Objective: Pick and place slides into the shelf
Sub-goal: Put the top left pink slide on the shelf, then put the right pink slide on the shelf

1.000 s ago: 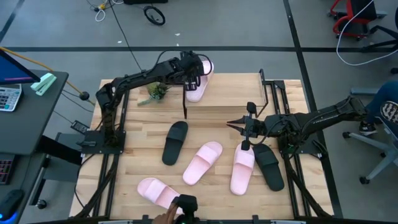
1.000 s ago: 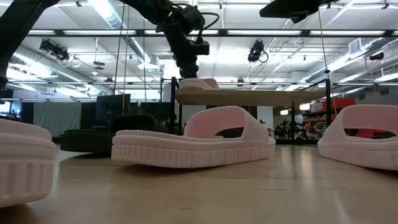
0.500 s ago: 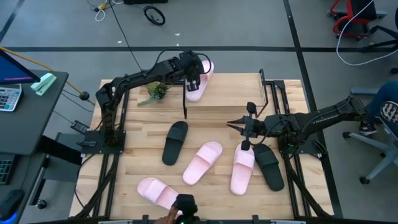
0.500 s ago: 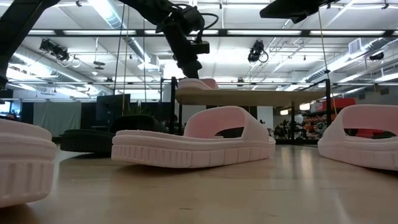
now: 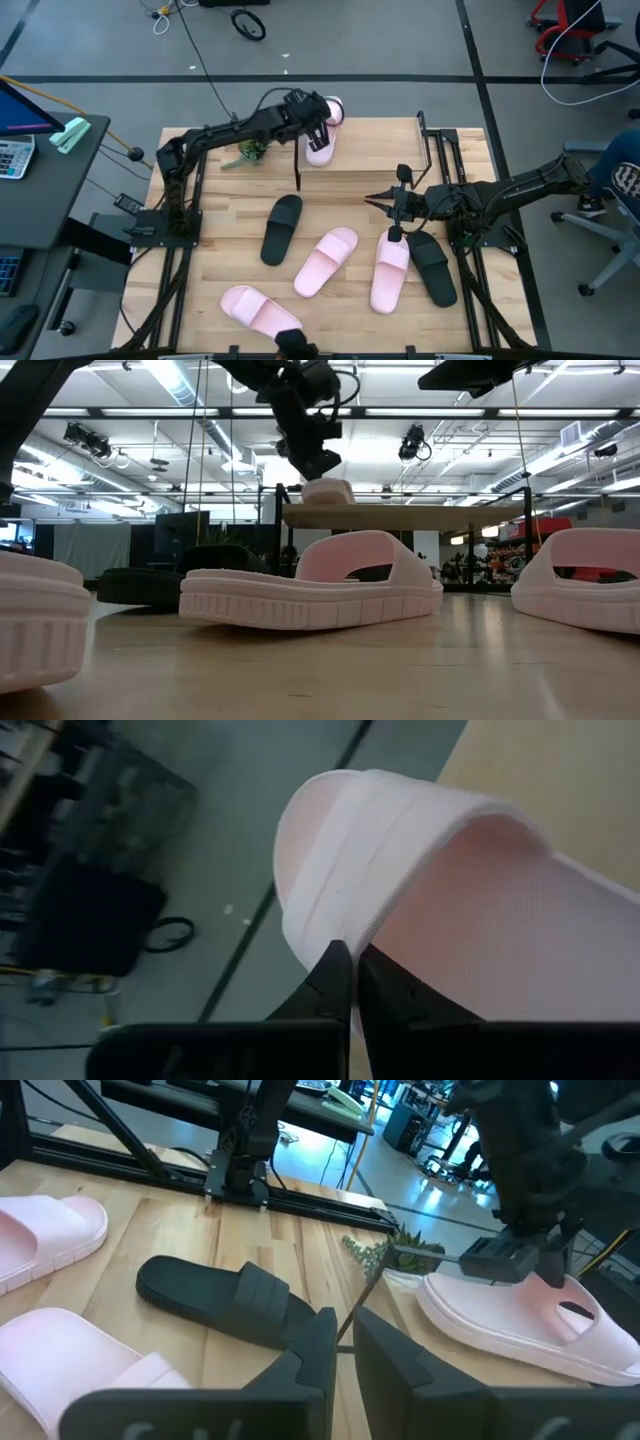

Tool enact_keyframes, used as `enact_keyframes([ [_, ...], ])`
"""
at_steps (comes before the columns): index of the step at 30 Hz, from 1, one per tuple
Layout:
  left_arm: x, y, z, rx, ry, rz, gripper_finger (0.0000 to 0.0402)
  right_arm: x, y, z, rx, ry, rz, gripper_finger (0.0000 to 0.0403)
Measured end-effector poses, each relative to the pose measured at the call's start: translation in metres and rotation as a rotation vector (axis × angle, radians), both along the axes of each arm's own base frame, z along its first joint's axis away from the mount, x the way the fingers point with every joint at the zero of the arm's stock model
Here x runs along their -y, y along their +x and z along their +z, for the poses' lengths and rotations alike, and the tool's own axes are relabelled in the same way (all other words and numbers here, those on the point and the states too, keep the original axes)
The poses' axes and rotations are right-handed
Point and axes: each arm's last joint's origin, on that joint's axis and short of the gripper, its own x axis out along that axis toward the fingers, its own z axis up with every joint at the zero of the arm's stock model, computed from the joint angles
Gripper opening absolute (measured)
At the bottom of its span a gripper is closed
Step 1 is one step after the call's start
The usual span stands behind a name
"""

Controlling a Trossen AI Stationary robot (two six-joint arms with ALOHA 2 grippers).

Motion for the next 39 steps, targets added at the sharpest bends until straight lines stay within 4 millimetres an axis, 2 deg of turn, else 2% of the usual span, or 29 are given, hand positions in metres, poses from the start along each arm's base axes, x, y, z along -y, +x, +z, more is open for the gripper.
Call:
enact_keyframes([
  [7, 0.022, 0.008, 0.002, -0.014, 0.054, 0.021, 0.0012, 0.0, 0.0, 0.0, 0.0, 0.0, 0.0, 0.0045],
  [16, 0.026, -0.007, -0.008, -0.109, 0.014, 0.174, 0.0016, 0.0, 0.0, 0.0, 0.0, 0.0, -0.001, 0.0045],
  [22, 0.027, -0.008, -0.008, -0.111, 0.012, 0.179, 0.0014, 0.0, 0.0, 0.0, 0.0, 0.0, 0.0, 0.0045],
  [32, 0.027, -0.007, -0.008, -0.131, 0.021, 0.162, 0.0126, 0.0, 0.0, 0.0, 0.001, 0.0, 0.0, 0.0045],
  [36, 0.036, -0.004, -0.008, -0.213, 0.061, 0.09, 0.016, 0.0, 0.0, 0.0, 0.0, -0.002, 0.0, 0.0045],
  [39, 0.051, 0.001, -0.006, -0.273, 0.135, 0.065, 0.0179, 0.0, 0.0, 0.0, -0.005, -0.021, 0.005, 0.0045],
])
